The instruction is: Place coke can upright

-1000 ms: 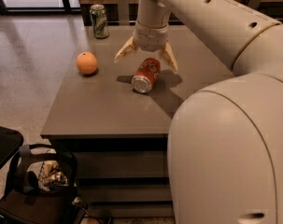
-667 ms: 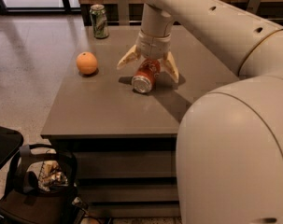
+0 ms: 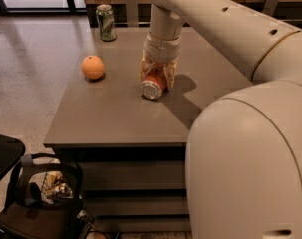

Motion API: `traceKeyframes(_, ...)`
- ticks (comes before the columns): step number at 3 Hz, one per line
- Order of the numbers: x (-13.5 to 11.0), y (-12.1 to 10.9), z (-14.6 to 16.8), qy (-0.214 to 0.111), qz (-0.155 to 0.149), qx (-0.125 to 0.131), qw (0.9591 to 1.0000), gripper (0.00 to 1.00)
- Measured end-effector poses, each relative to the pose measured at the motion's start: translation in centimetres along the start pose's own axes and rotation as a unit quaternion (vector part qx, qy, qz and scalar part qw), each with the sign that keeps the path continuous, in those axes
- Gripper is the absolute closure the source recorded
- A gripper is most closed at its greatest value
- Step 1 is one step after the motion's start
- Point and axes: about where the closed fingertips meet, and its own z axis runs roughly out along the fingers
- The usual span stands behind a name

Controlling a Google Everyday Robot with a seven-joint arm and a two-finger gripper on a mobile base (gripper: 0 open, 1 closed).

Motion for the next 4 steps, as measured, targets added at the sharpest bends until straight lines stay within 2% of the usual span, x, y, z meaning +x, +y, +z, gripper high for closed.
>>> traceKeyframes(2, -0.3, 0.3, 0.5, -0.003, -0.001, -0.003, 1.0000, 0.89)
traceKeyframes(3, -0.4, 0.3, 0.5, -0.007, -0.003, -0.008, 0.9999, 1.00)
traceKeyframes(4, -0.8, -0.6, -0.6, -0.034, -0.014, -0.036, 0.9987, 1.00)
